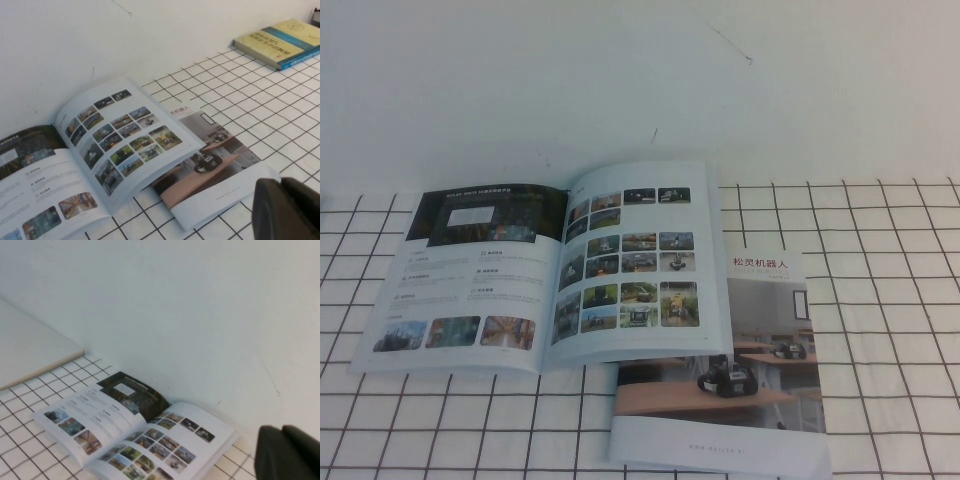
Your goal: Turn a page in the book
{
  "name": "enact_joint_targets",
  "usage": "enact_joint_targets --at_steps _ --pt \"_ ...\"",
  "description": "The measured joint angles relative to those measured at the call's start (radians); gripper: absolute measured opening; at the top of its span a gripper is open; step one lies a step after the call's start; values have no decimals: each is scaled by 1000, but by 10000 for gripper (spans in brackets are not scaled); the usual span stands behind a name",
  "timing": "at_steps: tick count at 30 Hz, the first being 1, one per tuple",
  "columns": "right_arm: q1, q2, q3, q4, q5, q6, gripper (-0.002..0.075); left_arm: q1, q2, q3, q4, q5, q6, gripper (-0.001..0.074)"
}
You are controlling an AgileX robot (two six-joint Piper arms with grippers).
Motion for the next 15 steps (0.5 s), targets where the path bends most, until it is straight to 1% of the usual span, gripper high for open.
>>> enact_joint_targets --at_steps 4,8,11,15 --pt "0 -123 65 -92 46 86 2 0 -89 0 -9 20 -23 -2" --pt "0 -254 180 -189 36 200 2 0 -158 2 15 19 -34 -2" --pt "0 -314 294 -321 -16 326 2 0 -175 42 81 -7 -38 -2" --pt "0 -322 464 -559 -114 497 2 0 -176 174 170 -121 -70 -2"
